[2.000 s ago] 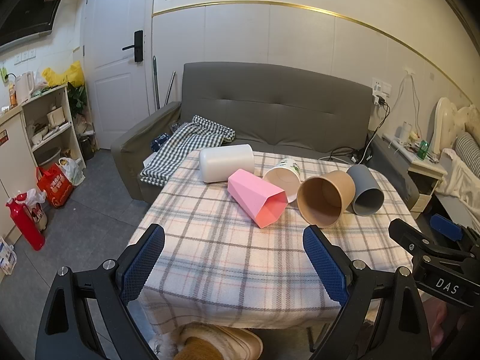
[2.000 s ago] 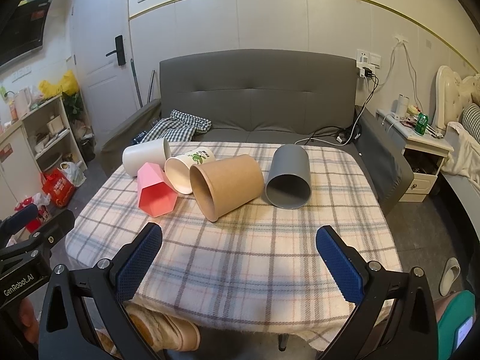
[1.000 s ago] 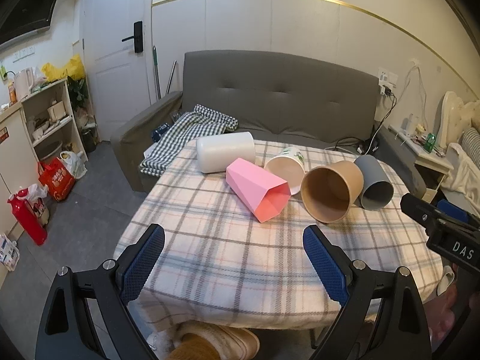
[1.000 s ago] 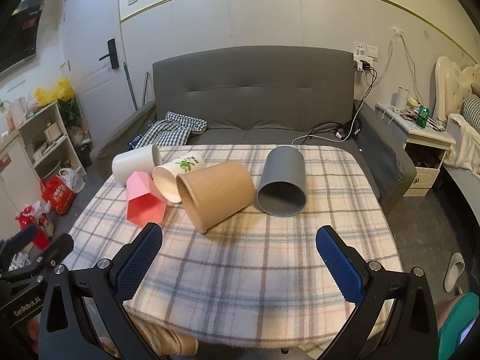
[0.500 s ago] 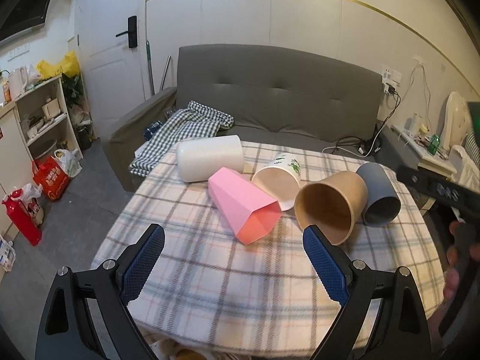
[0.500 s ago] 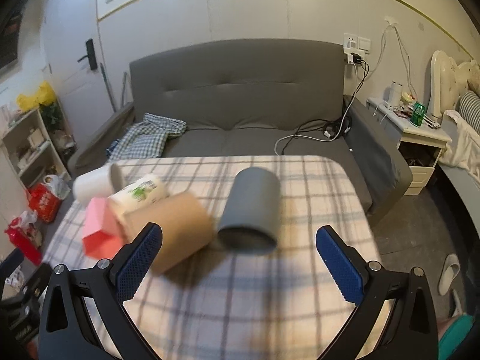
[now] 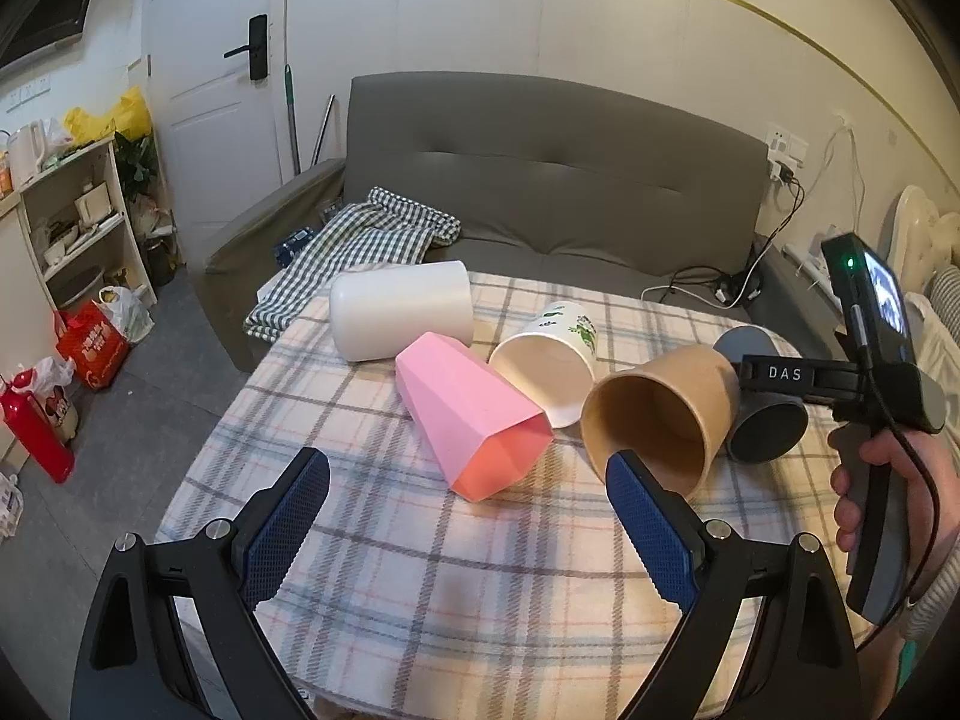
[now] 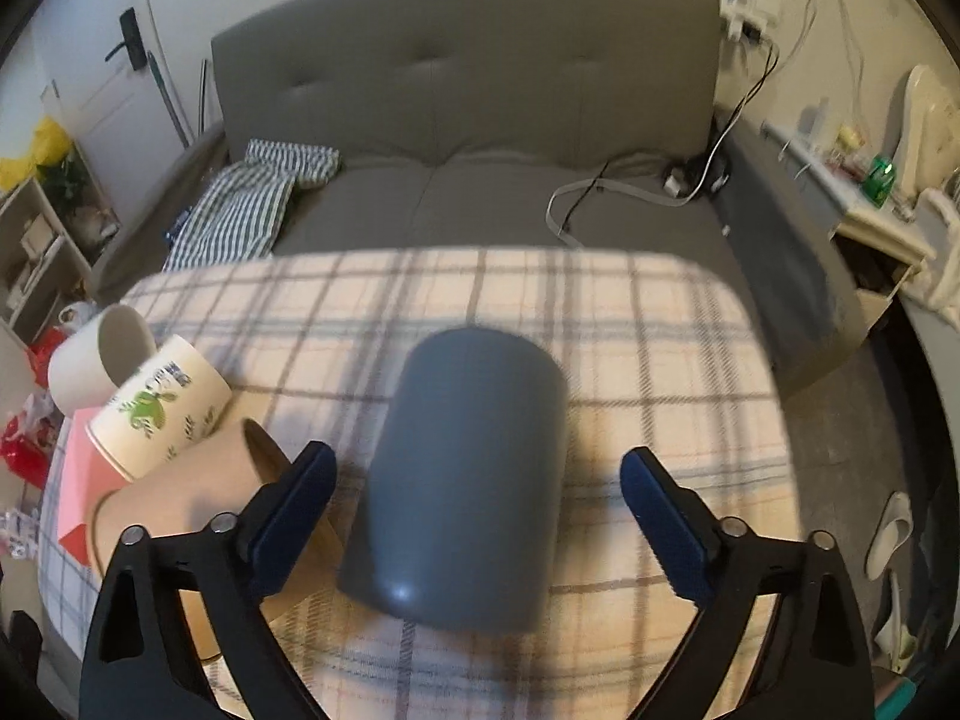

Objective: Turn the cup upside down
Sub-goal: 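Reach the right gripper to the grey cup and close on its body, then lift the grey cup with the right gripper and swing it toward the left gripper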

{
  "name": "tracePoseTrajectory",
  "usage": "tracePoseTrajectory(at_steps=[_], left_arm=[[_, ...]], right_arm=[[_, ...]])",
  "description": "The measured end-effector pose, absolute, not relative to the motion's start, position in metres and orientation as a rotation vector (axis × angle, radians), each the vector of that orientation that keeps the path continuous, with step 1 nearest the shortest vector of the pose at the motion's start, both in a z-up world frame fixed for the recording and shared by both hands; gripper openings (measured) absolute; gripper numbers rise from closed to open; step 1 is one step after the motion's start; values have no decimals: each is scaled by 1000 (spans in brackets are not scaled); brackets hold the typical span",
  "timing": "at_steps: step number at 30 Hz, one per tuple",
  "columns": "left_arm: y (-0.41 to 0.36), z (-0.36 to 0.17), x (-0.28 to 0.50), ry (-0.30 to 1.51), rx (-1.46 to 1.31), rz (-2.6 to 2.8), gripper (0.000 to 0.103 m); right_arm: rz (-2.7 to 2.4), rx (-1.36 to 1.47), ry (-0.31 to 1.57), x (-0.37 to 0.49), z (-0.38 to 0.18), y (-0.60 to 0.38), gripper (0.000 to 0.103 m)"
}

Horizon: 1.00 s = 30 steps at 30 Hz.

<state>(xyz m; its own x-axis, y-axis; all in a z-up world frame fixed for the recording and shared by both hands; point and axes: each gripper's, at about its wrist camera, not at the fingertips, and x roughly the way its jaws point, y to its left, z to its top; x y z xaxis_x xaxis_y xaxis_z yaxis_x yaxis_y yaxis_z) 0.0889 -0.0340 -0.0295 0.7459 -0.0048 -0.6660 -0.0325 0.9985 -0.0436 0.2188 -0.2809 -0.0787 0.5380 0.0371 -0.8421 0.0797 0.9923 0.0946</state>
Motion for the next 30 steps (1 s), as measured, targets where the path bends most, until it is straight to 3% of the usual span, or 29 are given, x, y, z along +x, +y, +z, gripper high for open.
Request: tracePoseTrajectory(at_steps=[7, 20, 30], left_arm=[[-36, -32, 90, 743, -48, 8, 96], [-50, -29, 79, 722, 6, -9, 96], [-55, -33, 62, 741, 32, -25, 96]], right_arm=[[68, 255, 1094, 216, -100, -288, 73], [55, 271, 1075, 126, -91, -299, 72], [136, 183, 1075, 59, -92, -237, 72]])
